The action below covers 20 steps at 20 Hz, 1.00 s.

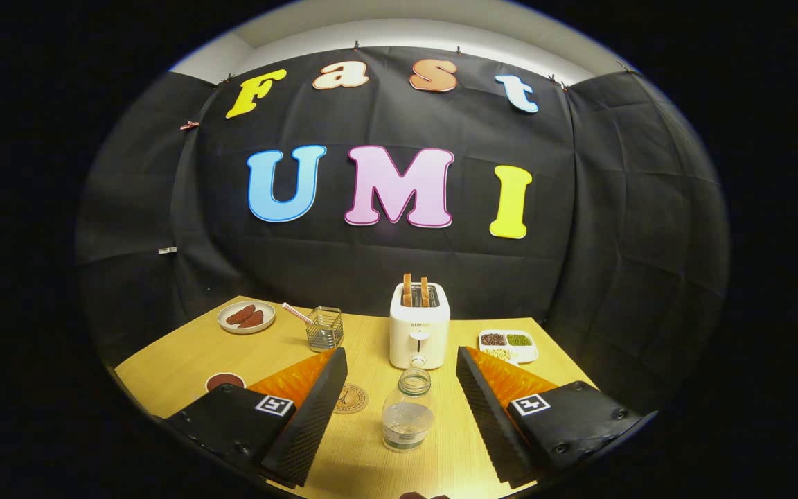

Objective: Take the bottle from table, then pour the juice into the cup, finally place the bottle on the coaster

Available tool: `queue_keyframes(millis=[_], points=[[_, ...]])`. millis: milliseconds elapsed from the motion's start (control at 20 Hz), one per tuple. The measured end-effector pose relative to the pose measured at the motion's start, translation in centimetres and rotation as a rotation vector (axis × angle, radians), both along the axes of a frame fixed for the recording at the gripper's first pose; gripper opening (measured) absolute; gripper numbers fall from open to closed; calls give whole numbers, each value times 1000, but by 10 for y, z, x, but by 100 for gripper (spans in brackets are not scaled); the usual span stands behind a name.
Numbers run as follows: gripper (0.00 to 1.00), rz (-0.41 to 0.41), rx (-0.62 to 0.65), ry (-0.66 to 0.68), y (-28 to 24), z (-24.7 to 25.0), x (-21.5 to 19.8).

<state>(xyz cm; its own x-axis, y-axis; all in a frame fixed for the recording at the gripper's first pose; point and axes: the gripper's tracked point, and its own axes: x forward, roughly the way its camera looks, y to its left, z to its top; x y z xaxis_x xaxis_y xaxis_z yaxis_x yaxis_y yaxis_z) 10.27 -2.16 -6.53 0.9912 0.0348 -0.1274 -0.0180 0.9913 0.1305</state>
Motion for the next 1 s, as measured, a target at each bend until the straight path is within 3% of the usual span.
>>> queue_keyframes(millis=[550, 1000], points=[[98, 33, 84, 80, 2, -71, 28], [98, 72, 54, 112, 0, -117, 33]])
